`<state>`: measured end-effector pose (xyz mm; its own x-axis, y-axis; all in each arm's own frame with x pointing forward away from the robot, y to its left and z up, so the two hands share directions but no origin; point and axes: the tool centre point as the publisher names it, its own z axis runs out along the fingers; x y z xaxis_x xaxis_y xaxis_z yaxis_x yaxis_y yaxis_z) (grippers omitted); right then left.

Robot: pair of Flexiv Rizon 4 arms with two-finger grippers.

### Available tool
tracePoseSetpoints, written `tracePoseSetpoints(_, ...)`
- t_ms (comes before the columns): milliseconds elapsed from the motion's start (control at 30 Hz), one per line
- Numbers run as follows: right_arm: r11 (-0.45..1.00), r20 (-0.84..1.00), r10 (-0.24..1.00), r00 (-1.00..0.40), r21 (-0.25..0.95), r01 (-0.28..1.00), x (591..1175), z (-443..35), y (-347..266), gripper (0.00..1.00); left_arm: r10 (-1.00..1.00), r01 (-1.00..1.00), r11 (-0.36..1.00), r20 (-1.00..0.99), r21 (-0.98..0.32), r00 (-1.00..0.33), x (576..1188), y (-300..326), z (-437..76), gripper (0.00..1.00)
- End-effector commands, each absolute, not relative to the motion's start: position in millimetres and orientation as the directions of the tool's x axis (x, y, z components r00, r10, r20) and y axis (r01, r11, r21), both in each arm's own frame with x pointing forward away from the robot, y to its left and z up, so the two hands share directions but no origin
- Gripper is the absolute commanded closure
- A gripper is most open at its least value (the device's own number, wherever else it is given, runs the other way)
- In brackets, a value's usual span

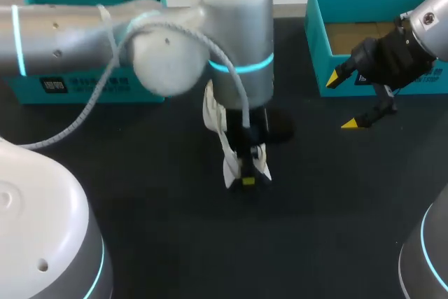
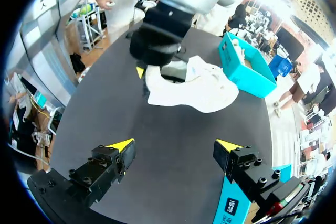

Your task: Take the shoe out of the shoebox, open the shoe tongue, remove and reinsert the insole, then place the shoe into the shoebox

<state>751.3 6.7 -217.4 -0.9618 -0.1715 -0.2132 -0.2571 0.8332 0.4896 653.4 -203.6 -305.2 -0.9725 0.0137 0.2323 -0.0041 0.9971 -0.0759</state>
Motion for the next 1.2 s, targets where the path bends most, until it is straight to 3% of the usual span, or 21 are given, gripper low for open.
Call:
tracePoseSetpoints(33,0.834,-0.213,-0.171,-0.962,0.488,-0.257,751.0,-217.9,7.1,0.0,0.06,0.038,0.995,0.24,-0.096,-0.969,666.5,-165.7,-208.2,1.0)
tracePoseSetpoints(167,0.834,-0.213,-0.171,-0.962,0.488,-0.257,751.0,-217.9,7.1,0.0,0.111,0.092,0.991,0.224,-0.097,-0.968,668.5,-157.1,-166.7,1.0)
tracePoseSetpoints(867,0.834,-0.213,-0.171,-0.962,0.488,-0.257,751.0,-217.9,7.1,0.0,0.111,0.092,0.991,0.224,-0.097,-0.968,668.5,-157.1,-166.7,1.0)
tracePoseSetpoints(1200,0.834,-0.213,-0.171,-0.962,0.488,-0.257,751.0,-217.9,7.1,0.0,0.209,0.188,0.977,0.293,-0.097,-0.933,701.7,-62.8,-131.5,1.0)
